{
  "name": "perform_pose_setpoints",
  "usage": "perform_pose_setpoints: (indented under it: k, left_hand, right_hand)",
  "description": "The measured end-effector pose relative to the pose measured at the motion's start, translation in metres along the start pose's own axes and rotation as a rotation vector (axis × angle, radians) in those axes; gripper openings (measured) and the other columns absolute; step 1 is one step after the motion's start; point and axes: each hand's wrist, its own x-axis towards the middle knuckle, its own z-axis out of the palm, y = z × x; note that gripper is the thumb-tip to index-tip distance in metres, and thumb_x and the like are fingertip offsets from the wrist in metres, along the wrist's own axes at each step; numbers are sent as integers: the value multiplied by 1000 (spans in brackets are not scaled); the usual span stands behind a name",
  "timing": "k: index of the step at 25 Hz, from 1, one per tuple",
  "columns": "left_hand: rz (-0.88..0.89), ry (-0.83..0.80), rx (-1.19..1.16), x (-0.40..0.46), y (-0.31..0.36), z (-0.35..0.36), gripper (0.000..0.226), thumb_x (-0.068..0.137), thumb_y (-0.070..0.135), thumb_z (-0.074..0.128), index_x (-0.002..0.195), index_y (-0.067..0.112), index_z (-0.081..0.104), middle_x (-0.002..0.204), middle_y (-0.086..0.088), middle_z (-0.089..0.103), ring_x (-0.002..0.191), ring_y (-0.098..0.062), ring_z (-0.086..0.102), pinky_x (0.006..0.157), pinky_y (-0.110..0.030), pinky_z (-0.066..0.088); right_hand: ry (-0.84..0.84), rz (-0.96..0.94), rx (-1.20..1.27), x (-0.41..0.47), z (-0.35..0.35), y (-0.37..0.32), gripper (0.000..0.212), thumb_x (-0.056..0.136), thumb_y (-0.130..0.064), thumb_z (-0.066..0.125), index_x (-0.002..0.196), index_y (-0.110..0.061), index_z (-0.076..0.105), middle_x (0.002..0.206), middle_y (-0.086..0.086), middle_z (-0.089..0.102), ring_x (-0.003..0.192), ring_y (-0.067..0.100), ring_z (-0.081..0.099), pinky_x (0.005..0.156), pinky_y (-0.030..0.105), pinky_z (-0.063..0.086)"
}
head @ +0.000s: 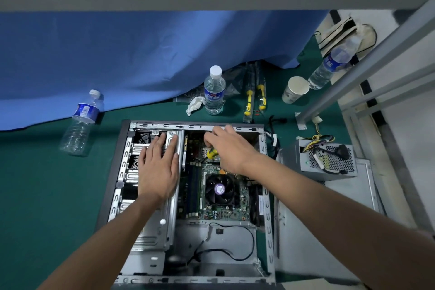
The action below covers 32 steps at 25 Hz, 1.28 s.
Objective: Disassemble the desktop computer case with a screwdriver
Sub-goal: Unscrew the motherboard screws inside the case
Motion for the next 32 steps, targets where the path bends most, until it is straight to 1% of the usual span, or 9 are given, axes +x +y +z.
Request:
perform_pose_setpoints:
  k: [5, 7, 10, 14, 18, 22, 25, 28, 32]
  left_hand:
    - [-9, 13, 25, -1, 3, 1, 54, 102, 42, 18, 153, 29, 32, 156, -7, 35, 146, -23, 25, 118, -47, 18]
    - [-12, 18, 19, -1, 4, 1, 54, 102, 41, 20, 152, 28, 35, 154, -8, 37, 144, -24, 27, 117, -47, 20]
    - [-12, 18, 24, -1, 4, 0, 55, 101, 41, 20, 152, 27, 35, 154, -9, 37, 144, -24, 28, 117, -48, 21]
    - [-12, 21, 24, -1, 4, 0, 55, 100, 41, 20, 151, 26, 36, 153, -9, 38, 143, -25, 28, 116, -49, 21]
    - [-13, 20, 25, -1, 3, 0, 55, 101, 41, 20, 151, 27, 36, 153, -9, 38, 143, -25, 29, 116, -48, 22]
    - [-13, 31, 20, 0, 4, 1, 55, 101, 42, 20, 151, 27, 37, 153, -9, 39, 143, -25, 30, 115, -48, 23]
    - [-11, 35, 16, -1, 3, 2, 55, 101, 42, 20, 151, 27, 37, 153, -8, 39, 143, -24, 29, 116, -48, 22]
    - [-13, 33, 11, -1, 4, 1, 55, 101, 42, 20, 151, 27, 37, 153, -8, 39, 143, -24, 29, 116, -47, 21]
    - [-13, 35, 12, -1, 4, 1, 55, 101, 41, 21, 151, 27, 38, 153, -9, 38, 143, -25, 29, 116, -48, 22]
  right_hand:
    - [5, 136, 35, 0, 11, 7, 36, 101, -46, 42, 115, -13, 40, 81, 4, 52, 72, 26, 53, 62, 40, 42]
    - [45, 79, 35, 0, 13, 14, 19, 101, -28, 47, 112, -15, 40, 89, 5, 49, 79, 28, 53, 62, 40, 41]
    - [6, -24, 98, -2, 12, 22, 43, 82, 0, 62, 115, -19, 41, 111, 3, 39, 98, 25, 43, 75, 41, 48]
    - [18, 90, 96, 2, 14, 28, 40, 100, -45, 46, 123, -13, 39, 96, 4, 52, 82, 28, 57, 68, 42, 49]
    - [46, -47, 92, 1, 14, 30, 38, 85, 1, 57, 116, -16, 43, 109, 3, 42, 98, 24, 45, 78, 40, 48]
    - [43, 55, 102, -2, 19, 29, 28, 99, -35, 50, 118, -15, 41, 106, 8, 43, 90, 30, 54, 70, 40, 46]
    - [93, 9, 105, 0, 21, 32, 18, 99, -17, 49, 116, -15, 43, 104, 4, 46, 96, 27, 52, 73, 39, 46]
    - [96, -40, 221, -1, 21, 34, 42, 82, 3, 60, 114, -20, 45, 109, -2, 41, 106, 18, 37, 82, 35, 46]
    - [123, 17, 224, 0, 23, 26, 27, 97, -31, 56, 115, -15, 45, 108, 3, 45, 84, 23, 53, 69, 35, 44]
